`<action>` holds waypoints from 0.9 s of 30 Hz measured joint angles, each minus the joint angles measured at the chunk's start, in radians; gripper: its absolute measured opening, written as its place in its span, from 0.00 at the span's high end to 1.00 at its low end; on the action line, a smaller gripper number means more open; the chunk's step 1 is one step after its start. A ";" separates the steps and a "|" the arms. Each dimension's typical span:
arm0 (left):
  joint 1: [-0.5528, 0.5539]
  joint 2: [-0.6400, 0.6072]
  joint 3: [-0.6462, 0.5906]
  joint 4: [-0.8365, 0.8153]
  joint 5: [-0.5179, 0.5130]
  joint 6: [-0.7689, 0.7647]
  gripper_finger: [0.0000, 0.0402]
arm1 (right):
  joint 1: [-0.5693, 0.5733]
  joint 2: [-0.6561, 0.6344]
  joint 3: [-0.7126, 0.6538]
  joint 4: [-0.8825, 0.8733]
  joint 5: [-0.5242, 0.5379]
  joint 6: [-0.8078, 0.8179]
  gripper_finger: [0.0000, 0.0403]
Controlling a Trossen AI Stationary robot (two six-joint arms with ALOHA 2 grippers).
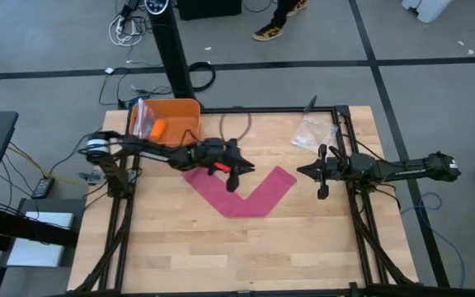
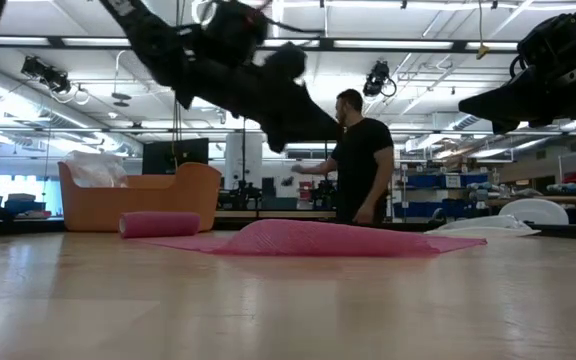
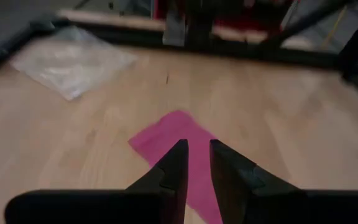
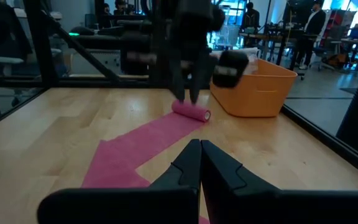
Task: Roll bandage
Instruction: Roll the pink bandage
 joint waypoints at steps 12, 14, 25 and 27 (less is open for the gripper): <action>0.005 0.248 0.303 -0.226 -0.077 0.122 0.82 | 0.000 0.000 0.000 0.001 0.000 0.000 0.98; 0.005 0.284 0.342 -0.251 -0.085 0.147 0.82 | 0.000 0.000 0.000 0.000 0.000 0.000 0.98; 0.026 0.407 0.478 -0.295 -0.181 0.182 0.82 | 0.000 0.000 0.000 0.000 0.000 0.000 0.98; 0.028 0.418 0.489 -0.314 -0.181 0.175 0.82 | 0.000 0.000 0.000 0.000 0.000 0.000 0.98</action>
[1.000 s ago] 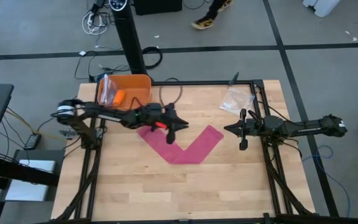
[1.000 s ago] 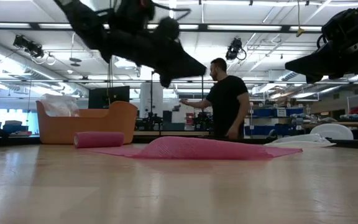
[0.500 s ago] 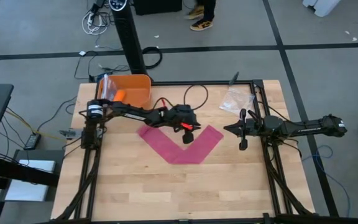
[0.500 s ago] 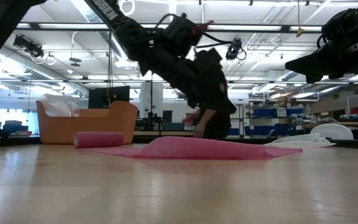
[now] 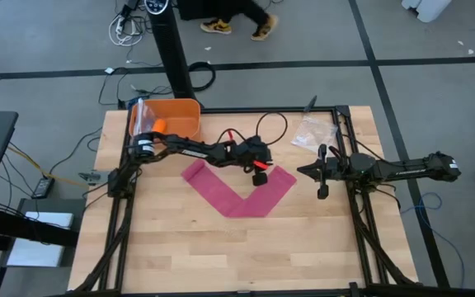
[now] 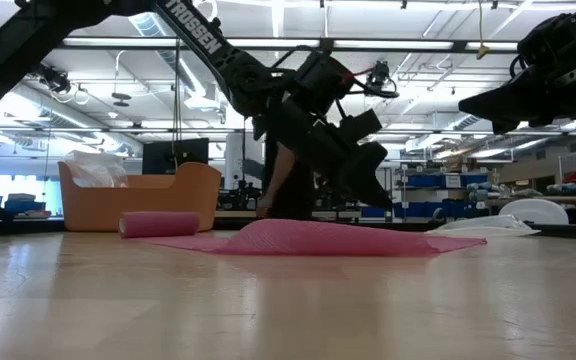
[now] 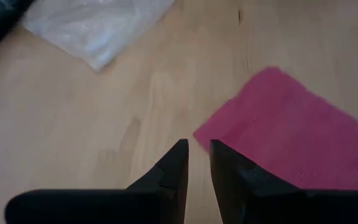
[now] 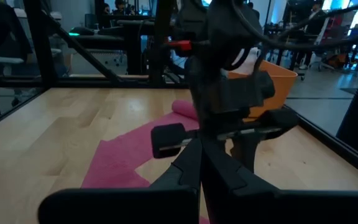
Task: Roll bandage
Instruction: Roll the pink bandage
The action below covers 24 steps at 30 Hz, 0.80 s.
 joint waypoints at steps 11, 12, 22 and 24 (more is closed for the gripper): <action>0.000 0.007 0.009 0.038 0.079 -0.029 0.82 | 0.000 0.000 0.000 0.002 0.000 0.000 0.98; 0.000 0.007 0.009 0.047 0.082 -0.032 0.82 | 0.000 0.000 0.000 0.002 0.000 0.000 0.98; 0.000 0.011 0.009 0.059 0.073 -0.041 0.78 | 0.000 0.000 0.000 0.001 0.000 0.000 0.98; 0.000 0.013 0.009 0.055 0.072 -0.041 0.76 | 0.000 0.000 0.000 0.001 0.000 0.000 0.98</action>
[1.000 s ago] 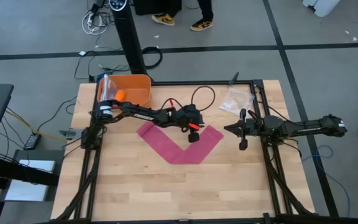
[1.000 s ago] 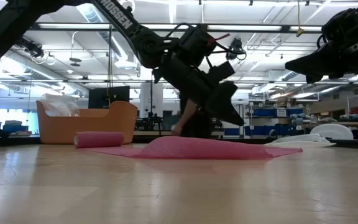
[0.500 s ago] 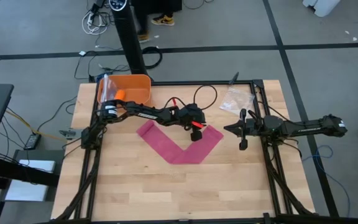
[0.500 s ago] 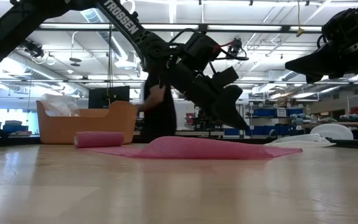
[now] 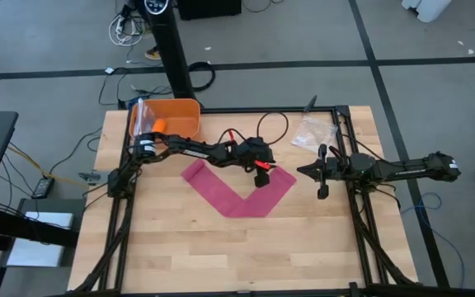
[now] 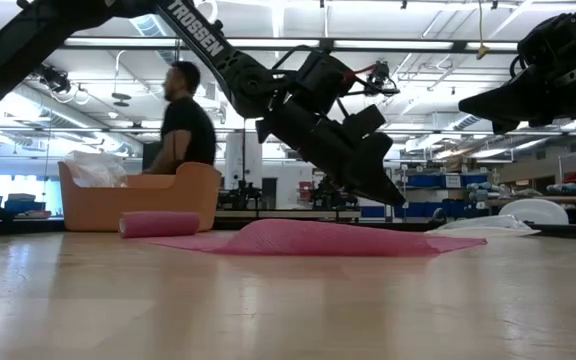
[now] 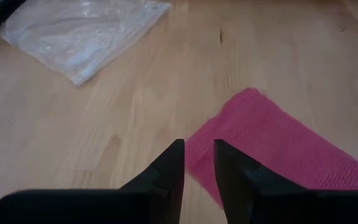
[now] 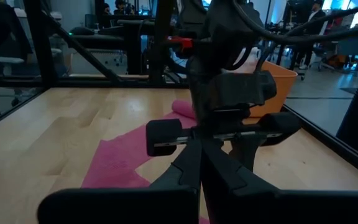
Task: Roll bandage
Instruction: Roll the pink bandage
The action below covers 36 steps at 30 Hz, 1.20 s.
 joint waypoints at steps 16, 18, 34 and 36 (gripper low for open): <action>0.000 0.012 -0.001 0.021 -0.002 -0.001 0.72 | 0.000 0.000 0.000 0.000 0.000 0.000 0.98; 0.000 0.012 -0.001 0.021 -0.002 0.000 0.72 | 0.000 0.000 0.000 0.000 0.000 0.000 0.98; 0.000 0.012 -0.001 0.059 0.047 -0.001 0.72 | 0.000 0.000 0.000 0.000 0.000 0.000 0.98; 0.001 0.012 -0.001 0.066 0.047 -0.002 0.72 | 0.000 0.000 0.000 0.000 0.000 0.000 0.98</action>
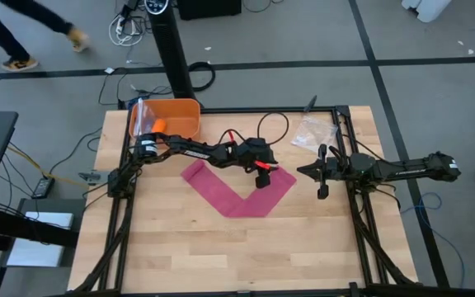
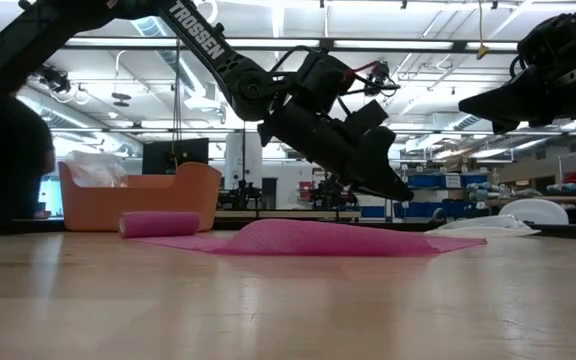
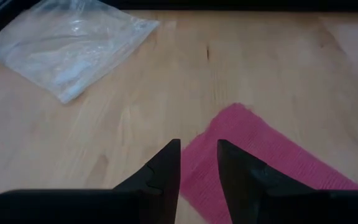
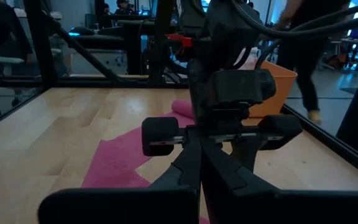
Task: Roll bandage
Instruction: Roll the pink bandage
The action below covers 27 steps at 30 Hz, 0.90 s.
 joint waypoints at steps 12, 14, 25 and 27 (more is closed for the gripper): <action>0.033 0.000 0.000 -0.039 0.009 -0.030 0.72 | 0.000 0.000 0.000 0.000 0.000 0.000 0.98; 0.041 0.013 0.001 -0.044 0.013 -0.012 0.72 | 0.000 0.000 0.000 0.000 0.000 0.000 0.98; 0.058 0.095 0.006 0.026 0.100 -0.043 0.72 | 0.000 0.002 0.000 0.005 0.000 0.000 0.98; 0.059 0.095 0.006 0.038 0.099 -0.053 0.72 | 0.000 0.004 0.002 0.004 0.000 0.000 0.98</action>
